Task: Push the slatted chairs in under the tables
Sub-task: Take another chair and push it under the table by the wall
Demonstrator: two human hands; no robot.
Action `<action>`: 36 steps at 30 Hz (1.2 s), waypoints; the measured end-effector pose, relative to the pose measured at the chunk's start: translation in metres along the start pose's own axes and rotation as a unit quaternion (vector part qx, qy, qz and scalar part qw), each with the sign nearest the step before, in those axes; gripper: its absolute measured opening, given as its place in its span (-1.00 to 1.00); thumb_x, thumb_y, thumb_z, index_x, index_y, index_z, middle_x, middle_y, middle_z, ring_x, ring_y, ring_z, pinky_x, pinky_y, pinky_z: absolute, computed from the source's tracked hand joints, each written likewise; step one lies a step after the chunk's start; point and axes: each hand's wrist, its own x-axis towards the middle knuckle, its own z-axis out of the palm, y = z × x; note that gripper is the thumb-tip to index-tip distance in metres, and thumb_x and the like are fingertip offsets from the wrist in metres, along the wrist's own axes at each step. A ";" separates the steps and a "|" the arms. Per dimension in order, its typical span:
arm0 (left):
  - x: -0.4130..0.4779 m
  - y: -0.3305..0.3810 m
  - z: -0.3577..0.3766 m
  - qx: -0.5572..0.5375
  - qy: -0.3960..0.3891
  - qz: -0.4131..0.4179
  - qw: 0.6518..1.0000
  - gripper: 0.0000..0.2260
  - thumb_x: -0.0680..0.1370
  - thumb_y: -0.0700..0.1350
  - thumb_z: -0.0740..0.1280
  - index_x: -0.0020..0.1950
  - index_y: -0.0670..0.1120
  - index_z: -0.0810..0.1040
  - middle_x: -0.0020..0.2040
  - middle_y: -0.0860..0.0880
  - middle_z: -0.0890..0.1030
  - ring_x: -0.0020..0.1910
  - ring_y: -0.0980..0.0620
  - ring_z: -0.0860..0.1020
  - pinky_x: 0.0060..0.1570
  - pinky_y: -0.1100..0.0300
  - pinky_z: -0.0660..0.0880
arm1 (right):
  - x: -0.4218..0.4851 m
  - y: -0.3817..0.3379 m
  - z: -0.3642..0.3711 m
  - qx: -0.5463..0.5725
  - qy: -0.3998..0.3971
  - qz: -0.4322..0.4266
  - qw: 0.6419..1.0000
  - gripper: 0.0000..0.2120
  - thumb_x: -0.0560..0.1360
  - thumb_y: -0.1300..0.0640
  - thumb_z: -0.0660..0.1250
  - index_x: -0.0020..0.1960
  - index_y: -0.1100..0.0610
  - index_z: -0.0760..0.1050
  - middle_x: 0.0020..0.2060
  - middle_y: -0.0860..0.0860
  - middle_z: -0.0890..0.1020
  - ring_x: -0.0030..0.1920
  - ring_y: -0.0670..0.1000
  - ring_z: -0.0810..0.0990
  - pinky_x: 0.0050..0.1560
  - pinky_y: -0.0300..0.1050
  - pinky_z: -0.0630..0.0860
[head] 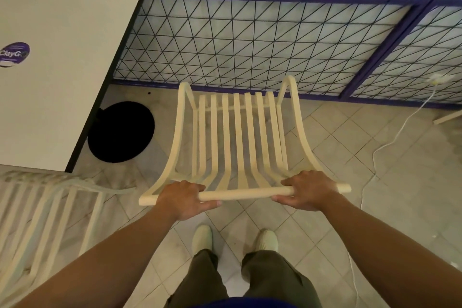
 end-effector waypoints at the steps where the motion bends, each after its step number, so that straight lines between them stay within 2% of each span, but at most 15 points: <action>1: -0.001 0.004 0.000 -0.004 0.000 -0.004 1.000 -0.02 0.22 0.71 -0.18 0.33 0.20 0.54 0.09 0.09 0.66 0.03 0.01 0.61 0.10 0.02 0.54 | 0.000 0.004 -0.002 0.003 0.000 -0.004 1.000 0.10 0.13 -0.73 -0.30 0.27 -0.18 0.57 -0.04 -0.16 0.67 -0.06 -0.06 0.63 0.05 -0.02 0.59; 4: -0.004 0.019 0.001 -0.006 -0.001 -0.019 1.000 -0.07 0.30 0.68 -0.10 0.42 0.18 0.49 0.19 0.07 0.65 0.13 -0.01 0.61 0.17 0.02 0.51 | 0.002 0.017 -0.007 0.003 -0.004 -0.018 1.000 0.18 0.05 -0.73 -0.39 0.27 -0.19 0.57 -0.06 -0.17 0.66 -0.08 -0.07 0.62 0.04 -0.03 0.59; 6: -0.006 0.030 0.001 -0.010 -0.001 -0.028 1.000 -0.15 0.35 0.64 -0.05 0.41 0.17 0.50 0.20 0.07 0.65 0.14 -0.01 0.60 0.18 0.03 0.50 | 0.004 0.026 -0.008 -0.001 -0.009 -0.024 1.000 0.19 0.04 -0.73 -0.41 0.27 -0.20 0.57 -0.09 -0.18 0.66 -0.10 -0.09 0.61 0.02 -0.05 0.59; 8: -0.007 0.038 0.003 -0.017 0.007 -0.029 0.999 -0.17 0.36 0.64 -0.06 0.35 0.17 0.54 0.15 0.08 0.66 0.09 0.02 0.61 0.14 0.06 0.52 | 0.006 0.035 -0.009 0.001 -0.011 -0.032 0.999 0.18 0.05 -0.73 -0.40 0.27 -0.20 0.57 -0.10 -0.19 0.65 -0.11 -0.09 0.60 -0.01 -0.09 0.57; 12: -0.004 0.042 0.003 -0.038 0.022 -0.031 0.999 0.02 0.16 0.72 -0.25 0.27 0.20 0.56 0.04 0.13 0.66 -0.02 0.06 0.61 0.08 0.06 0.57 | 0.006 0.042 -0.015 0.015 -0.018 -0.039 0.999 0.10 0.09 -0.73 -0.31 0.27 -0.22 0.57 -0.13 -0.20 0.64 -0.14 -0.11 0.58 -0.08 -0.15 0.51; 16: -0.001 0.039 0.002 -0.047 0.004 -0.026 0.999 -0.19 0.30 0.70 -0.08 0.20 0.22 0.56 -0.01 0.15 0.64 -0.09 0.09 0.60 -0.02 0.08 0.55 | 0.006 0.041 -0.014 0.009 -0.028 -0.035 0.999 0.11 0.09 -0.73 -0.30 0.26 -0.20 0.58 -0.13 -0.19 0.65 -0.17 -0.11 0.59 -0.05 -0.11 0.57; 20: 0.001 0.036 0.003 -0.052 -0.004 -0.014 0.999 -0.18 0.23 0.73 -0.15 0.03 0.20 0.53 -0.12 0.15 0.62 -0.17 0.10 0.58 -0.04 0.04 0.58 | 0.007 0.039 -0.014 -0.004 -0.044 -0.020 0.999 0.07 0.11 -0.73 -0.28 0.28 -0.23 0.55 -0.16 -0.22 0.60 -0.18 -0.12 0.56 -0.05 -0.11 0.55; 23: 0.001 0.036 0.002 -0.050 -0.011 -0.011 0.999 -0.19 0.23 0.73 -0.14 0.02 0.19 0.52 -0.11 0.14 0.62 -0.15 0.08 0.59 0.00 0.01 0.59 | 0.005 0.036 -0.014 -0.012 -0.051 -0.003 0.999 0.02 0.15 -0.73 -0.22 0.34 -0.25 0.50 -0.08 -0.20 0.63 -0.14 -0.10 0.55 -0.02 -0.09 0.54; 28: 0.005 0.034 0.005 -0.034 -0.026 -0.012 0.999 -0.32 0.36 0.64 0.05 0.13 0.17 0.53 -0.06 0.12 0.61 -0.10 0.04 0.59 0.02 -0.01 0.58 | 0.003 0.033 -0.013 0.006 -0.077 0.032 0.996 0.05 0.13 -0.74 -0.14 0.42 -0.25 0.43 0.19 -0.10 0.63 0.08 -0.03 0.61 0.13 -0.03 0.54; 30: 0.009 0.034 0.008 -0.036 -0.024 -0.011 0.999 -0.36 0.39 0.60 0.09 0.11 0.14 0.55 -0.07 0.11 0.60 -0.10 0.02 0.59 0.04 -0.03 0.58 | 0.003 0.033 -0.012 0.005 -0.090 0.041 0.995 -0.05 0.21 -0.71 -0.01 0.44 -0.26 0.40 0.26 -0.10 0.60 0.15 -0.02 0.58 0.19 -0.02 0.51; 33: 0.010 0.032 0.009 -0.039 -0.031 -0.011 0.999 -0.45 0.43 0.53 0.16 0.11 0.14 0.55 -0.06 0.08 0.60 -0.07 -0.03 0.59 0.05 -0.04 0.57 | 0.004 0.029 -0.011 -0.026 -0.096 0.047 0.994 -0.28 0.39 -0.53 0.23 0.47 -0.26 0.36 0.32 -0.09 0.56 0.23 0.00 0.55 0.24 -0.01 0.47; 36: 0.010 0.032 0.009 -0.042 -0.030 -0.013 0.999 -0.48 0.44 0.50 0.18 0.11 0.14 0.56 -0.05 0.07 0.61 -0.07 -0.04 0.59 0.03 -0.02 0.56 | 0.008 0.030 -0.011 -0.037 -0.110 0.047 0.992 -0.37 0.48 -0.37 0.30 0.50 -0.24 0.32 0.32 -0.06 0.54 0.25 0.01 0.54 0.25 -0.02 0.46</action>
